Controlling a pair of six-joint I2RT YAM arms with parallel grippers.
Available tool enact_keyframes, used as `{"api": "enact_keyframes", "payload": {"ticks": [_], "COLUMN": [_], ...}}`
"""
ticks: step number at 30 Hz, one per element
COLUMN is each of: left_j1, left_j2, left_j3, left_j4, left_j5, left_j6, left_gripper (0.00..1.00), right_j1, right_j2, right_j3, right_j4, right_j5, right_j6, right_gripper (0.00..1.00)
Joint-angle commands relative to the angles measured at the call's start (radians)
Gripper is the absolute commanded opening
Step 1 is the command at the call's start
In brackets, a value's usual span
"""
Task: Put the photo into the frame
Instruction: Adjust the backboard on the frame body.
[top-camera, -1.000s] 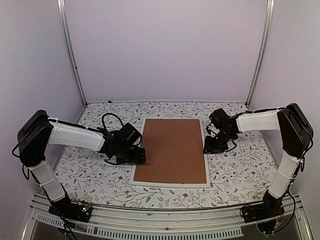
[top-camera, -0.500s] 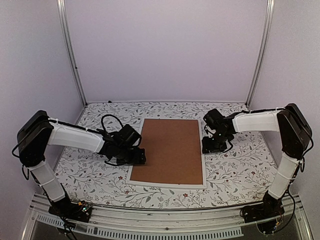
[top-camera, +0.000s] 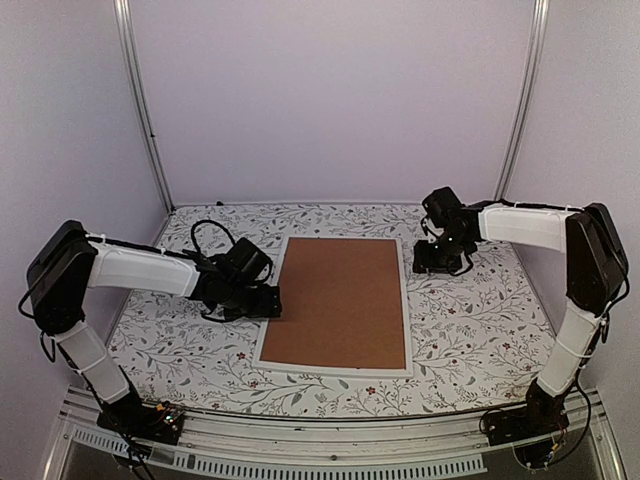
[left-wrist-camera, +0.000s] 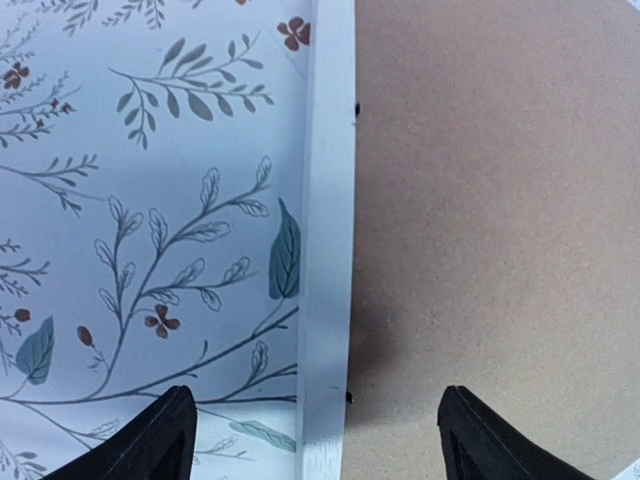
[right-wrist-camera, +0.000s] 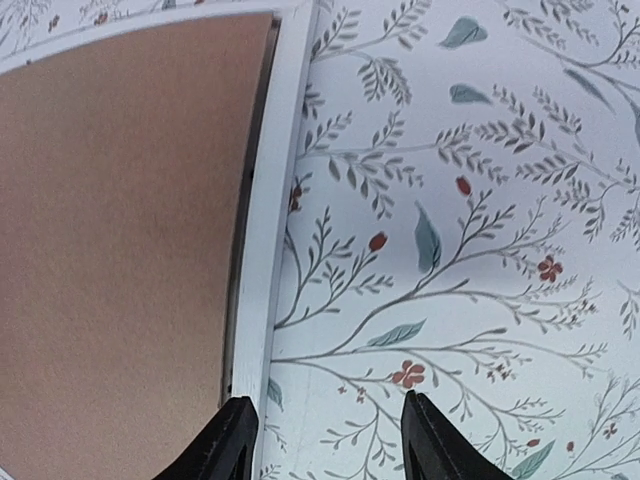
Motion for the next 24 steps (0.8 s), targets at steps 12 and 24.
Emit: {"api": "enact_keyframes", "payload": {"ticks": [12, 24], "left_j1": [0.151, 0.201], "left_j2": [0.038, 0.166], "left_j3": [0.144, 0.24], "left_j4": [0.006, -0.013], "left_j5": [0.083, 0.113], "left_j6": [0.15, 0.18], "left_gripper": [0.86, 0.85], "right_j1": [-0.097, -0.148], "right_j2": [0.289, 0.502], "right_j3": [0.356, 0.585], "right_j4": [0.106, 0.148], "right_j5": [-0.031, -0.111], "right_j6": [-0.086, -0.136], "right_gripper": [0.52, 0.52]}}
